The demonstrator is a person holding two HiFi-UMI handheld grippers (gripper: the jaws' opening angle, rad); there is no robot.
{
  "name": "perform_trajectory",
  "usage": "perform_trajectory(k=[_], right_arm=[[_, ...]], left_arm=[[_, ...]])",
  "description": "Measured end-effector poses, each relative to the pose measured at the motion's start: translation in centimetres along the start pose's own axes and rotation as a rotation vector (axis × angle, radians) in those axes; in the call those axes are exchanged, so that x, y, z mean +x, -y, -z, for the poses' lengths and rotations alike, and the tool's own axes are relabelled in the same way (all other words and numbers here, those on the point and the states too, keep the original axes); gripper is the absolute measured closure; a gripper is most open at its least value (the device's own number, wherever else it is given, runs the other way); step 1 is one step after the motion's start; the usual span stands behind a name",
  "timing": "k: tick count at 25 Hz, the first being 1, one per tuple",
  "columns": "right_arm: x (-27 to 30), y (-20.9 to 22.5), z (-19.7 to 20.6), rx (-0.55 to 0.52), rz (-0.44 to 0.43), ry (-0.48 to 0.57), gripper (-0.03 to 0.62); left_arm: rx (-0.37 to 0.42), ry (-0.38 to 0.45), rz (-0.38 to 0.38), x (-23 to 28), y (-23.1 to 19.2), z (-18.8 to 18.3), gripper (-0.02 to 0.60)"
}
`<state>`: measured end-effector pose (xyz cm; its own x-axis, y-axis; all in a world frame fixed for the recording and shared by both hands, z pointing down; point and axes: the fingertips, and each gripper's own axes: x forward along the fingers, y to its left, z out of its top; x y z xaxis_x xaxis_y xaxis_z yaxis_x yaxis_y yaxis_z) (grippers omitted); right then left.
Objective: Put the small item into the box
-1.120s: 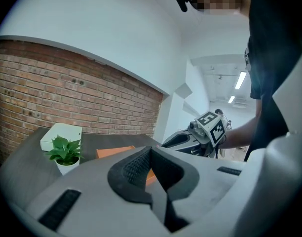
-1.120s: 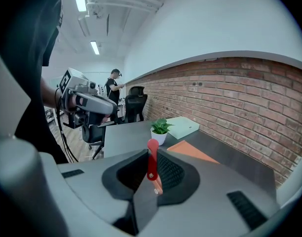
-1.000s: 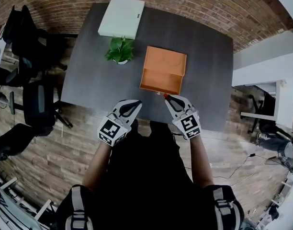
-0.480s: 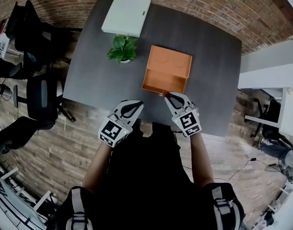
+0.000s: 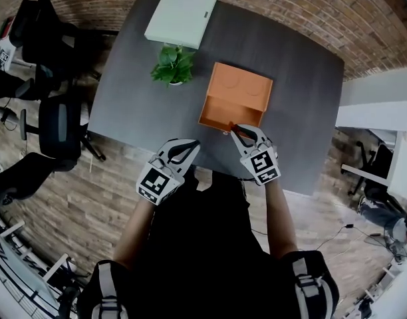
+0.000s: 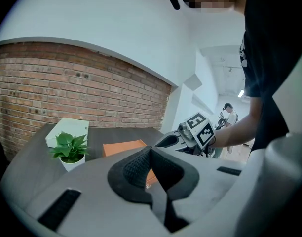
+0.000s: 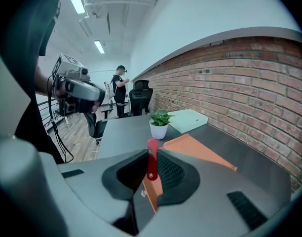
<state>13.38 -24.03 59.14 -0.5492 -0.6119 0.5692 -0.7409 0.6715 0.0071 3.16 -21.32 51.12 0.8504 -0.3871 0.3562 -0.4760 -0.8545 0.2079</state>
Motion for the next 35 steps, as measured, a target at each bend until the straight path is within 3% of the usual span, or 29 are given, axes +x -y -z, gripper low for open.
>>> perform_trajectory(k=[22, 27, 35], right_arm=[[4.4, 1.8, 4.3, -0.011, -0.046, -0.1, 0.528], [5.9, 2.2, 5.4, -0.078, -0.055, -0.146, 0.528], [8.5, 2.5, 7.4, -0.059, -0.073, -0.242, 0.528]], left_arm=[[-0.02, -0.025, -0.009, 1.1, -0.4, 0.4, 0.558], [-0.022, -0.034, -0.014, 0.9, -0.6, 0.4, 0.558], [-0.033, -0.043, -0.035, 0.1, -1.3, 0.6, 0.558]])
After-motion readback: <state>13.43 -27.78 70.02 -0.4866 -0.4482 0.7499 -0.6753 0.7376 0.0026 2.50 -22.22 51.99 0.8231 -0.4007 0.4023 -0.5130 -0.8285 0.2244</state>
